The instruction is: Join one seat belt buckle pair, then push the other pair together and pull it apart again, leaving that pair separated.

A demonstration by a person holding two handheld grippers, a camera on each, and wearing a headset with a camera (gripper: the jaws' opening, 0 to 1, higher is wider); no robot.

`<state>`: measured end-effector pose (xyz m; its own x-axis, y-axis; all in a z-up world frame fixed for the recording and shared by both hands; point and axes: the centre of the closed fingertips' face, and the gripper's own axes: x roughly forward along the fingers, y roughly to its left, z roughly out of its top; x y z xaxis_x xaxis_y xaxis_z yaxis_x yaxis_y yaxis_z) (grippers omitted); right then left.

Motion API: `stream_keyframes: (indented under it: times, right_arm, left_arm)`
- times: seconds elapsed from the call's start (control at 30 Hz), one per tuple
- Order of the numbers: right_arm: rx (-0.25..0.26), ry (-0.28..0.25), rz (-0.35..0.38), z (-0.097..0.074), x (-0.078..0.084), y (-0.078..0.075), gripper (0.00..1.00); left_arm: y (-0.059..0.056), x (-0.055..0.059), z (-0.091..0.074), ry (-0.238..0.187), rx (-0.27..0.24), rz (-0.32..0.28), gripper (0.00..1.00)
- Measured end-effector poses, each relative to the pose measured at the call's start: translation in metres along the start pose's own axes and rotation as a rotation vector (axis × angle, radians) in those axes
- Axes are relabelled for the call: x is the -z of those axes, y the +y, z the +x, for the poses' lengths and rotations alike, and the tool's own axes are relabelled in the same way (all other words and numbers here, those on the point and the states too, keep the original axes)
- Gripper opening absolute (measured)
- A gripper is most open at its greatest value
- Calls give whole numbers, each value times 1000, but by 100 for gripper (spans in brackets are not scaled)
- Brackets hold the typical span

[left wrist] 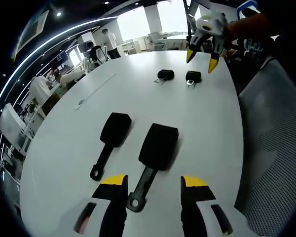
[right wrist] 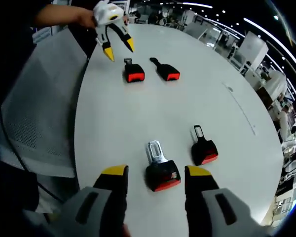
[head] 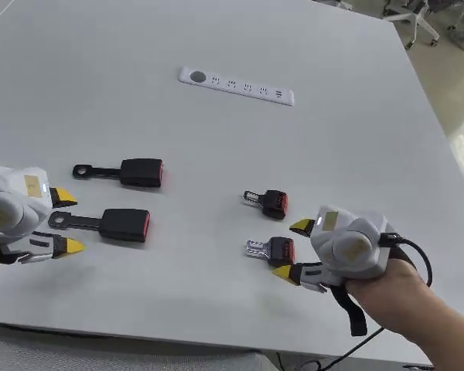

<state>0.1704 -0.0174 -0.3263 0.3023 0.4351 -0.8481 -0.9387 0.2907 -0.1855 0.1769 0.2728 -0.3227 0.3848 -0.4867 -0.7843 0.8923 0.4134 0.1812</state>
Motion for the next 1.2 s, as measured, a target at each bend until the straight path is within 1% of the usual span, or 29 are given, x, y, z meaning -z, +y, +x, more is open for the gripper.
stream_keyframes:
  times: [0.07,0.1,0.13,0.23,0.3,0.37,0.4,0.47,0.63,0.7,0.73,0.77,0.8,0.83,0.9,1.0,1.07,1.1,1.13,1.17,1.2]
  right_arm:
    - [-17,9,-5,4,2,-1,45]
    - [-24,12,-12,6,3,-1,44]
    - [-29,15,-16,7,3,-2,43]
    - [-42,28,-27,12,6,-5,42]
    - [-54,36,-32,15,8,-6,42]
    - [-64,44,-38,17,10,-5,41]
    - [-73,50,-38,18,11,-5,41]
    - [-87,54,-30,21,14,-6,41]
    - [-106,63,-24,26,19,-10,40]
    - [-117,70,-32,28,20,-10,40]
    - [-126,75,-35,29,22,-10,40]
    - [-131,79,-37,30,23,-10,40]
    - [-142,84,-41,31,24,-9,39]
    - [-147,88,-44,32,25,-9,39]
    - [-158,97,-43,34,28,-9,39]
    - [-166,105,-45,34,31,-10,38]
    - [-169,106,-40,34,34,-12,38]
    - [-175,109,-35,35,37,-12,37]
    - [-178,108,-34,35,37,-12,37]
    - [-189,99,-19,36,37,-11,37]
    - [-198,95,-9,37,37,-11,37]
  left_arm:
    - [1,-2,3,3,11,11,42]
    - [1,-5,5,-3,23,27,40]
    - [1,-6,7,-5,32,30,38]
    - [4,-12,14,-5,46,51,38]
    - [4,-13,19,4,61,68,38]
    - [4,-13,23,14,72,92,38]
    - [2,-13,26,18,88,100,38]
    - [1,-13,29,21,109,100,38]
    - [0,-14,36,29,140,135,38]
    - [-2,-15,39,34,161,155,38]
    - [-3,-13,42,49,176,192,38]
    - [-1,-11,43,66,179,228,38]
    - [-2,-10,45,80,191,250,38]
    - [-1,-11,46,75,193,243,38]
    - [0,-11,49,81,203,249,37]
    - [-3,-10,51,90,227,275,37]
    - [-7,-8,52,106,254,281,32]
    - [-7,-11,53,98,261,293,33]
    - [-6,-10,53,106,260,289,33]
    - [-7,-10,53,109,268,304,32]
    - [-7,-10,53,109,270,307,32]
